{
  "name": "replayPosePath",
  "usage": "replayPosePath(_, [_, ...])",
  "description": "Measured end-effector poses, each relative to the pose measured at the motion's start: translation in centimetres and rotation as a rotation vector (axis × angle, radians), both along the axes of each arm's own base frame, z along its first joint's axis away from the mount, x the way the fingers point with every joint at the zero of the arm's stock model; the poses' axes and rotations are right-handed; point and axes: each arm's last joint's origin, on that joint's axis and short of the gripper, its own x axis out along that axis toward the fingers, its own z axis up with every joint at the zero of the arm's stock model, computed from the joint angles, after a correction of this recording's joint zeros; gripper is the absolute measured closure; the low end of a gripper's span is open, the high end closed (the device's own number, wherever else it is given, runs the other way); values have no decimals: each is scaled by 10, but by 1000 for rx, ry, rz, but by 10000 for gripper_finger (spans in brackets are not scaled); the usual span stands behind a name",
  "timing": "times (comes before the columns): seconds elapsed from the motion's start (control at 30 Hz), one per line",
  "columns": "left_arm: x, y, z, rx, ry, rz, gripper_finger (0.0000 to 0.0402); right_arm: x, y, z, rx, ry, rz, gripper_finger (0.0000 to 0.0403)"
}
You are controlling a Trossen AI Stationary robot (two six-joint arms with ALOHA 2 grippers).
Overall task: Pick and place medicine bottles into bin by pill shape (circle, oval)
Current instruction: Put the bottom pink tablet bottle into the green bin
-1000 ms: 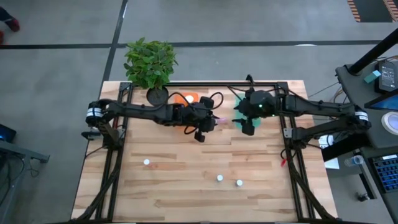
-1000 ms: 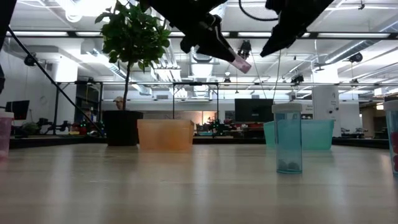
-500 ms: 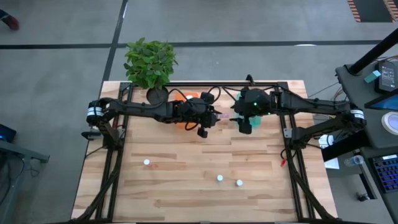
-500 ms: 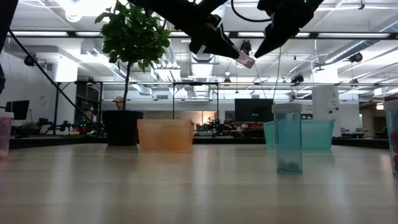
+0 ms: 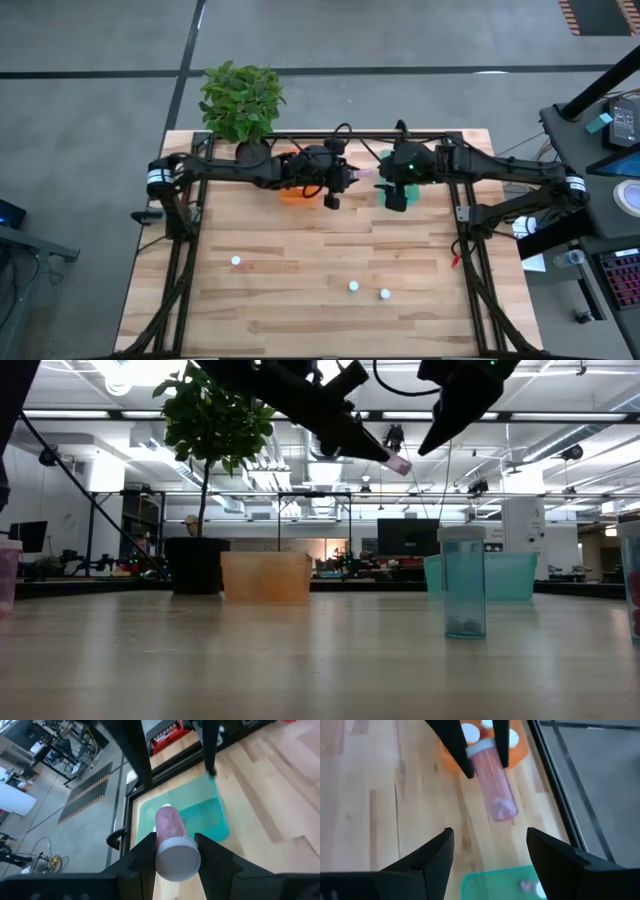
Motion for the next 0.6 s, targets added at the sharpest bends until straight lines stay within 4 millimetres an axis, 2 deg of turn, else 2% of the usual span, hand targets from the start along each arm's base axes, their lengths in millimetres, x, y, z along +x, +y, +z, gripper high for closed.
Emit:
replayPosePath(0.2, [9, 1, -6, 5, -10, -45, 299, -2, 0, 1, 8, 14, -7, 168])
replayPosePath(0.3, [10, 1, 0, 8, -31, -60, 299, 2, -1, -5, -19, 18, -2, 168])
replayPosePath(0.6, [11, 0, 0, -6, -34, -98, 299, 16, -5, -17, -99, 51, 9, 170])
